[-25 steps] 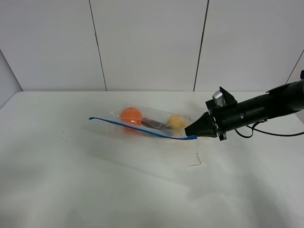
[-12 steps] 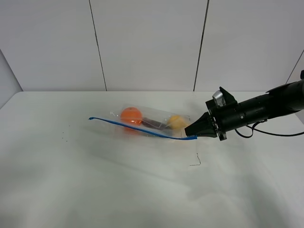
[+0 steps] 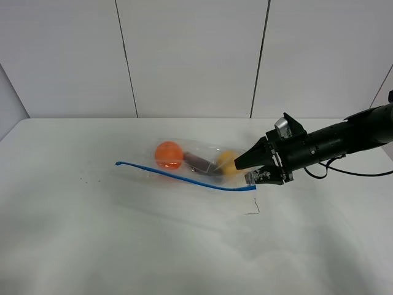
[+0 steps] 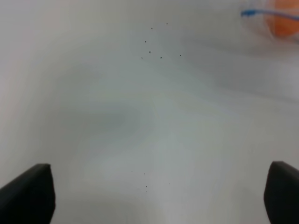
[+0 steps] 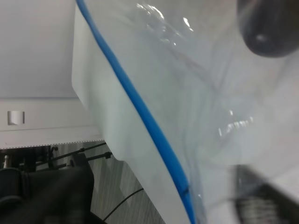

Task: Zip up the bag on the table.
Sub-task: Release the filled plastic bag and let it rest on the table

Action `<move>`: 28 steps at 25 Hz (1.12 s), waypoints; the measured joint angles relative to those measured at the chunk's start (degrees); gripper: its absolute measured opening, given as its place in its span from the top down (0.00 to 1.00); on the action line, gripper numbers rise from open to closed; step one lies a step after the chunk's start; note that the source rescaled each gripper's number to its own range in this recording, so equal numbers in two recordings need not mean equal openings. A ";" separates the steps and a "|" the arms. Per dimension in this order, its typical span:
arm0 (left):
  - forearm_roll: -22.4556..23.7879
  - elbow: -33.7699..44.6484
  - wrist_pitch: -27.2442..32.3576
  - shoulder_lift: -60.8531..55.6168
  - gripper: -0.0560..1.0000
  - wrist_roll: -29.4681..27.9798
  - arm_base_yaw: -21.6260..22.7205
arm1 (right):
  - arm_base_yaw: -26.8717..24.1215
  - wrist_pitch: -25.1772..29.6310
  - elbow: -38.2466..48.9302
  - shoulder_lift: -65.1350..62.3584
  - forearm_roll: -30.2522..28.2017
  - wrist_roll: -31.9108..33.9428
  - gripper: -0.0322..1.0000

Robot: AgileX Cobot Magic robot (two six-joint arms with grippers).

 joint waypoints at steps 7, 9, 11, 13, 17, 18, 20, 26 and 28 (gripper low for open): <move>0.00 0.00 0.00 0.00 0.00 0.00 0.00 | 0.00 -0.05 0.00 0.00 0.00 1.45 0.01; 0.00 0.00 0.00 0.00 0.00 0.00 0.00 | 0.00 -0.05 0.00 0.00 0.00 1.49 0.00; 0.00 0.00 0.00 0.00 0.00 0.00 0.00 | 0.00 0.00 0.00 0.00 -0.05 2.01 0.00; 0.00 0.00 0.00 0.00 0.00 0.00 0.00 | 0.00 0.00 0.00 0.00 -0.35 2.53 0.00; 0.00 0.00 0.00 0.00 0.00 0.00 0.00 | 0.00 0.00 0.00 0.00 -0.70 2.53 0.00; 0.00 0.00 0.00 0.00 0.00 0.00 0.00 | 0.00 0.00 0.00 0.00 -0.83 2.53 0.00; 0.00 0.00 0.00 0.00 0.00 0.00 0.00 | 0.00 0.00 0.00 0.00 -1.37 2.60 0.00; 0.00 0.00 0.00 0.00 0.00 0.00 0.00 | 0.00 -3.02 0.00 0.00 -6.76 4.68 0.00; 0.00 0.00 0.00 0.00 0.00 0.00 0.00 | 0.00 -4.57 -0.19 0.00 -9.38 5.74 0.00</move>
